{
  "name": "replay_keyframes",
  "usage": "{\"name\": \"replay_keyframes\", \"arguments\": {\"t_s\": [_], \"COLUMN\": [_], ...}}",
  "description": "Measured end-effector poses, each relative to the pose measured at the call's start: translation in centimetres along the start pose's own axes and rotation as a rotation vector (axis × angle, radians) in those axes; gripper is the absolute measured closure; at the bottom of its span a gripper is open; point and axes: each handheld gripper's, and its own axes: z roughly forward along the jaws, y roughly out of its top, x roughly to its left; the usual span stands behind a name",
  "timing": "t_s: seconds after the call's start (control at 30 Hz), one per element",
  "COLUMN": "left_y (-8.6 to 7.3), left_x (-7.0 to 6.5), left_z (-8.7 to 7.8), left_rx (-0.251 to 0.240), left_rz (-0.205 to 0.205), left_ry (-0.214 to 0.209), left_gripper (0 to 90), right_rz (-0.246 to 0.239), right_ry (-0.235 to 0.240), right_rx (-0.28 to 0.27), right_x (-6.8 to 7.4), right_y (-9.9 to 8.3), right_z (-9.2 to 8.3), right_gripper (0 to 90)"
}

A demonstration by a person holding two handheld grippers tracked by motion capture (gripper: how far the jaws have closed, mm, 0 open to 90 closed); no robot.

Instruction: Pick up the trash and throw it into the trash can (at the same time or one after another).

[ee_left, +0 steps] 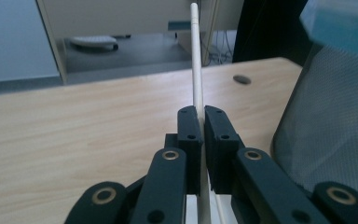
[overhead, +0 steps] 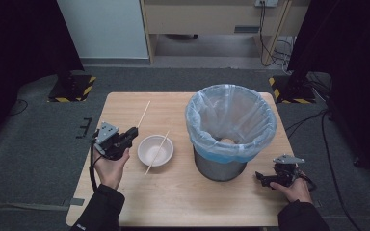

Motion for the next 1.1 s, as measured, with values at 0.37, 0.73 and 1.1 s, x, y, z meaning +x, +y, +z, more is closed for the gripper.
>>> {"name": "replay_keyframes", "arguments": {"t_s": [0.37,0.73,1.1], "left_y": [3.0,4.8,6.2], "left_x": [-0.8,-2.6,-4.1], "left_z": [-3.5,-5.7,-6.6], "left_rx": [-0.155,-0.256,-0.322], "left_rz": [0.007,0.039,0.060], "left_ry": [-0.039,-0.082,-0.117], "left_gripper": [85.4,85.4,85.4], "right_rz": [0.000,0.000,0.000], "right_ry": [0.000,0.000,0.000], "right_rx": [0.000,0.000,0.000], "right_x": [0.0,0.0,0.0], "right_y": [0.0,0.0,0.0], "right_z": [0.0,0.0,0.0], "right_gripper": [0.8,0.8,0.8]}}
